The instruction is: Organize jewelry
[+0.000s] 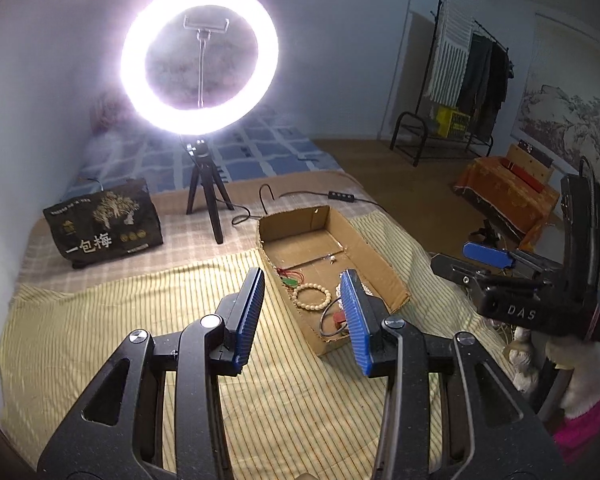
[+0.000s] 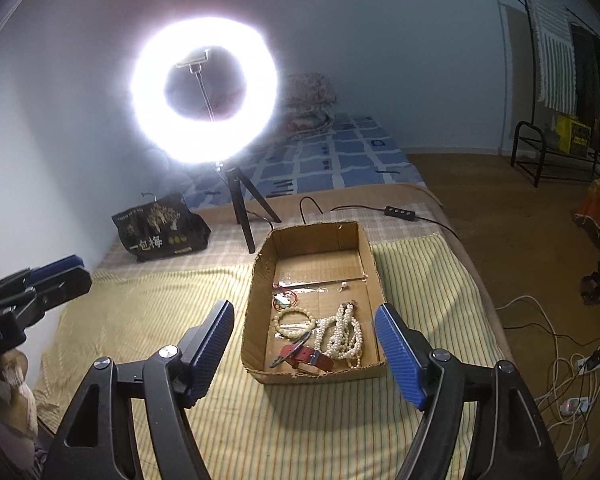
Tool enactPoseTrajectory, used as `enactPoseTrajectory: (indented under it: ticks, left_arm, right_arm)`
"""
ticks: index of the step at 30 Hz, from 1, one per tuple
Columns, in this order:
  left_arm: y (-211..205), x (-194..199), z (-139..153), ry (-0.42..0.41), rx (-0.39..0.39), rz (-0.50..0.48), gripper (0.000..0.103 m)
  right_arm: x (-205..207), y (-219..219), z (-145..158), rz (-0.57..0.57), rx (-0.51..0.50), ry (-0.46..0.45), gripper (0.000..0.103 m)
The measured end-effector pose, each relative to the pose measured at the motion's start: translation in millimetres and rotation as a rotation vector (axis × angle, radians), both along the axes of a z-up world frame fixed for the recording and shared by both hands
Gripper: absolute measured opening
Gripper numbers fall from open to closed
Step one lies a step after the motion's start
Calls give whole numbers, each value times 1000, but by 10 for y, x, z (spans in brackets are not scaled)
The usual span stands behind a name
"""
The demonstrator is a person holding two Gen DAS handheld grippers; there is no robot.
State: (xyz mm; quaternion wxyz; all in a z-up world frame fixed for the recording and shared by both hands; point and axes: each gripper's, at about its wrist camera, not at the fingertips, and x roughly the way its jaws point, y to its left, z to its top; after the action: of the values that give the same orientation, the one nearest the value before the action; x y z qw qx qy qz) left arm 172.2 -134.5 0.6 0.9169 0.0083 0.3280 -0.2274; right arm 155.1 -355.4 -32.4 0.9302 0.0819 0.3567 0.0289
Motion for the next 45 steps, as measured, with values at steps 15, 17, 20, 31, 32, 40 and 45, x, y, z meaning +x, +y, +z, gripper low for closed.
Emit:
enactPoseTrajectory:
  ticks: [15, 17, 20, 31, 32, 40, 45]
  left_arm:
    - [82, -459, 155, -175, 24, 4, 90]
    - [99, -482, 163, -185, 29, 11, 95]
    - [132, -511, 155, -204, 36, 32, 100]
    - [128, -537, 90, -219, 107, 94, 103]
    - [125, -530, 85, -216, 113, 101, 103]
    - [161, -519, 62, -208, 110, 104, 103]
    - [156, -537, 38, -194, 117, 95, 103]
  right_arm:
    - [-287, 252, 204, -99, -144, -100, 103]
    - [-314, 275, 220, -118, -155, -113, 103]
    - [-349, 287, 252, -139, -167, -132, 103]
    - [-409, 424, 341, -178, -201, -214, 103]
    - [-414, 442, 344, -183, -209, -225, 103]
    - [-410, 447, 308, -207, -211, -243, 103]
    - [-418, 433, 302, -218, -211, -246, 103]
